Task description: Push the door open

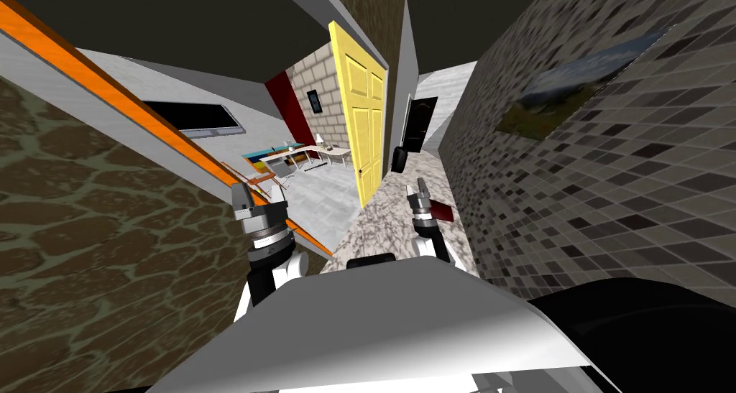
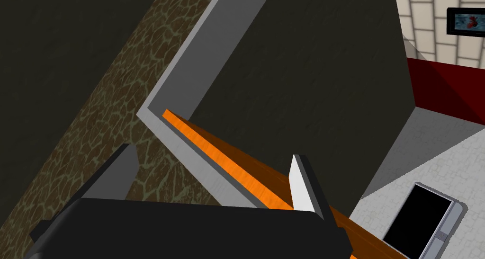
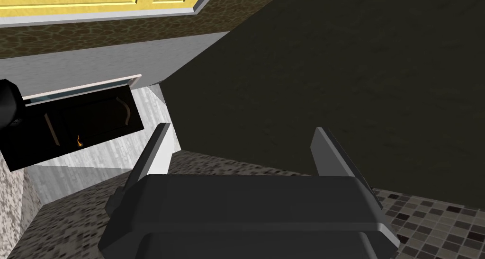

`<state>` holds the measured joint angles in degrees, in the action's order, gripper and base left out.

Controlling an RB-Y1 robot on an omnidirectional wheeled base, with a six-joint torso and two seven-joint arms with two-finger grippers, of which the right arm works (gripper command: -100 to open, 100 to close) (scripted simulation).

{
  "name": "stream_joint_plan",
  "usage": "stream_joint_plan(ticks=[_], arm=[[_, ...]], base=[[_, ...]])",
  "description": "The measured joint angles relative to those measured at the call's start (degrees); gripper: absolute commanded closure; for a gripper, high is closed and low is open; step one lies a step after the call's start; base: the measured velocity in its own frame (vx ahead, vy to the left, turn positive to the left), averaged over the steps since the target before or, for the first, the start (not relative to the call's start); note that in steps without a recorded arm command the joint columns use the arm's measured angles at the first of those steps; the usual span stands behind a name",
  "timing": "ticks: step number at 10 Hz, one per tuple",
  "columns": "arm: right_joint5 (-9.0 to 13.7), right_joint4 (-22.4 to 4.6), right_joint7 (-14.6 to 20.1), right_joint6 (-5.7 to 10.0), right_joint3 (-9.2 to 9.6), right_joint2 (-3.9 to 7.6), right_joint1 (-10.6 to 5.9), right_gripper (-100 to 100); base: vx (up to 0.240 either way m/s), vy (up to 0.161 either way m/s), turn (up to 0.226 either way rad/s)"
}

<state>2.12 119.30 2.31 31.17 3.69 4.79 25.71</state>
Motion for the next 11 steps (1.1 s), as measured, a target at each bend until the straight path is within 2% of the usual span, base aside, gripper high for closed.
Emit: stream_joint_plan(ticks=[5,7,11], arm=[[-0.5,-4.7,-0.1,0.71,1.67,0.43,-1.39,-100],[-0.6,-7.6,0.0,1.22,2.01,0.71,-2.82,-100],[-1.0,-11.8,0.0,1.94,3.77,1.21,-3.57,-100]], base=[[0.104,-0.047,0.081],[0.157,-0.081,0.128],[0.126,-0.063,0.092]])
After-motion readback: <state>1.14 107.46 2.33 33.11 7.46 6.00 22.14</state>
